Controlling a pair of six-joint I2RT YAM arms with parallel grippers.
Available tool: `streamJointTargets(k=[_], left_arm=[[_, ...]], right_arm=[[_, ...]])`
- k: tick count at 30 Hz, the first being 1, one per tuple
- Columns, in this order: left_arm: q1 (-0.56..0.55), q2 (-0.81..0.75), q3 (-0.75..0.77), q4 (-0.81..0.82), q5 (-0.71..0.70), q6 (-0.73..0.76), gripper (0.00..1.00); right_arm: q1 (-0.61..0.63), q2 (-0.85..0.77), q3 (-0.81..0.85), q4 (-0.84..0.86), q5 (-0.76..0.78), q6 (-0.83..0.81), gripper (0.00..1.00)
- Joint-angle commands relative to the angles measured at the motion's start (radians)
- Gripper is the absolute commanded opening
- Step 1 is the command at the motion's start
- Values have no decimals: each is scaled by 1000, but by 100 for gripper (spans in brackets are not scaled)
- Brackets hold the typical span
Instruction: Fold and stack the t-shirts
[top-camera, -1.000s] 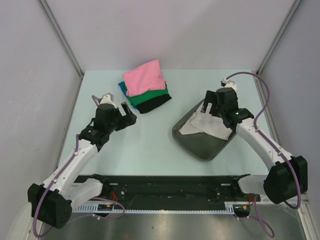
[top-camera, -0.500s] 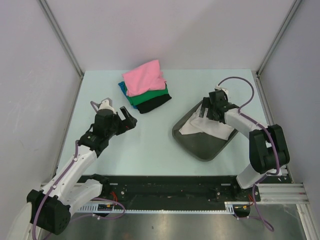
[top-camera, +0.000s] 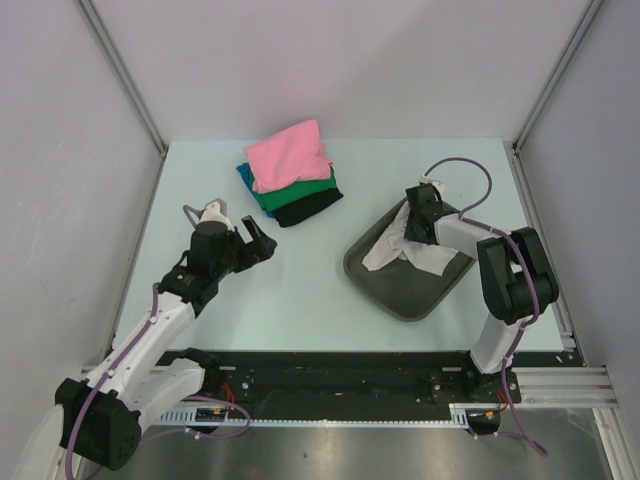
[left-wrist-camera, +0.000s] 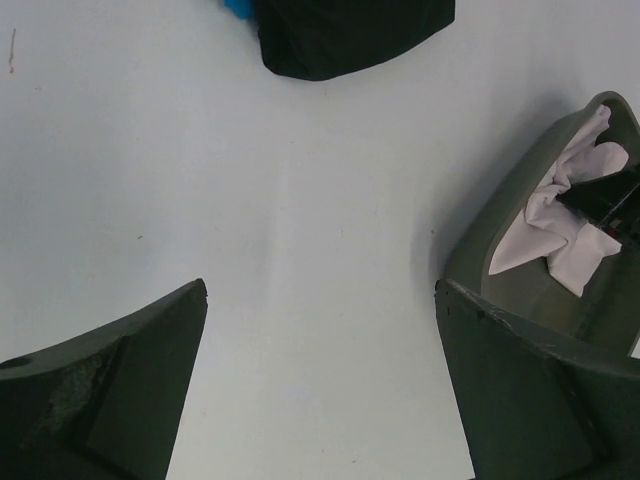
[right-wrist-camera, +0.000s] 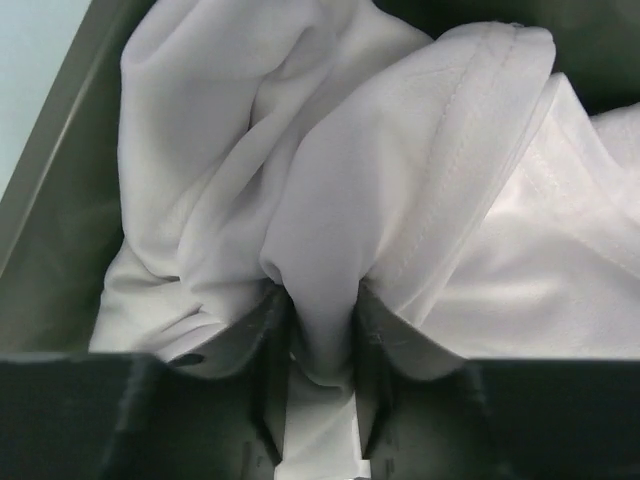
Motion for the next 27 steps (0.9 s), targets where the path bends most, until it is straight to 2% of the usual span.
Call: streamJointTargets(k=[1,5,6,9,15,19,23,27], left_arm=[[4,-26,-9,37,25,-22,100],[3,-46,-10,21,23,-25,100],[4,-58,-9,20,23,-26,100],[4,-84,4,1,18,-28,100],[4,-135,65,-83,-8,-25,100],[4,-179,94,-146,-46,-26,100],[4,-218,131,-189,-87,-34,100],[4,-255,152,-206,-106,-36,100]], right_arm=[[33,20,-1,-54,65,11,0],[84,-123,-1,-111,168,-12,0],[119,-213,1,-122,191,-20,0],[177,-345,30,-174,225,-41,0],[427,-516,177,-297,272,-66,0],[529,-539,225,-275,161,-29,0],[645,-438,246,-173,9,-37,0],[694,-317,260,-56,-197,-54,2]])
